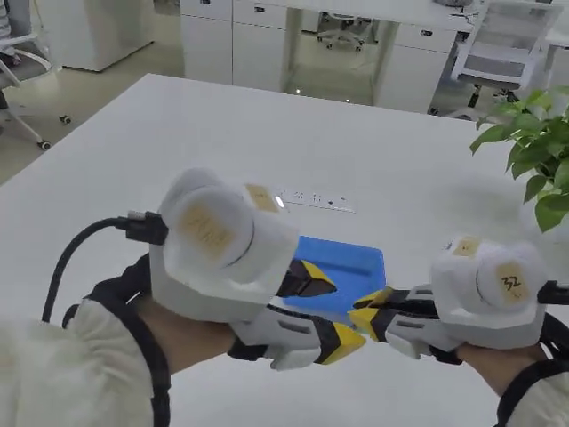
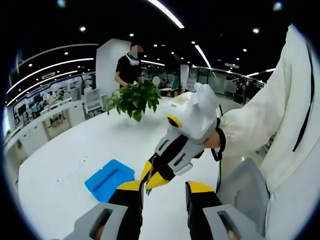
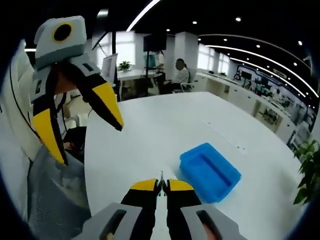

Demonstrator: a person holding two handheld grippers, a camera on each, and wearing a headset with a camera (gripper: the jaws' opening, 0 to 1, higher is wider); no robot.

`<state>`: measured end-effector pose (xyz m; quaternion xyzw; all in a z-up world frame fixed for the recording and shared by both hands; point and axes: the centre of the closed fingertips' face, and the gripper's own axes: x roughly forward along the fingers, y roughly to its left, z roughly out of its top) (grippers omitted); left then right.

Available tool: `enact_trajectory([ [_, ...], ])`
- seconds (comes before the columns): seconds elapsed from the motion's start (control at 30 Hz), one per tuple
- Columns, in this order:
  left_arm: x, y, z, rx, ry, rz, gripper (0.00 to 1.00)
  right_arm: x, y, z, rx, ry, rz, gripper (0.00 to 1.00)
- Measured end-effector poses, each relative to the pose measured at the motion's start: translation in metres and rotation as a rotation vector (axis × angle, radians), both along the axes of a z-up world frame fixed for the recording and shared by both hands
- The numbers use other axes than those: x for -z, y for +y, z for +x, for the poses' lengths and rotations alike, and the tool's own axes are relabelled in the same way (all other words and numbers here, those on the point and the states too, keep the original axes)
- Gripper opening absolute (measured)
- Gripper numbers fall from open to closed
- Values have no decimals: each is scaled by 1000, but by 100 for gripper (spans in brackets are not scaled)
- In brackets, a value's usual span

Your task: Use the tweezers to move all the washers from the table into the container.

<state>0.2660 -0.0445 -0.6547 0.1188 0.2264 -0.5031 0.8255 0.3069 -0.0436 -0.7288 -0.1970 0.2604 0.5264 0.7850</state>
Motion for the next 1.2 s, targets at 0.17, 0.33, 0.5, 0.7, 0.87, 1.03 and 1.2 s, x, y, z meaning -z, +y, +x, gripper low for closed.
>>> enact_trajectory([
  [0.17,4,-7,-1,60,-13,25,24,6,3,-21,-81,1,-42,3],
  [0.33,16,-16,-6,129,-15,66,19,9,5,-28,-110,2,-58,3],
  [0.5,22,-21,-6,167,-4,82,19,11,8,-38,-153,6,-72,3],
  [0.7,33,-27,-13,242,17,123,9,13,11,-45,-179,18,-78,3],
  [0.87,36,-30,-16,279,4,140,7,16,9,-49,-194,22,-87,3],
  [1.03,41,-29,-16,318,-26,183,1,19,7,-52,-211,23,-102,3],
  [1.2,43,-29,-18,335,-19,184,0,22,7,-56,-229,19,-118,3],
])
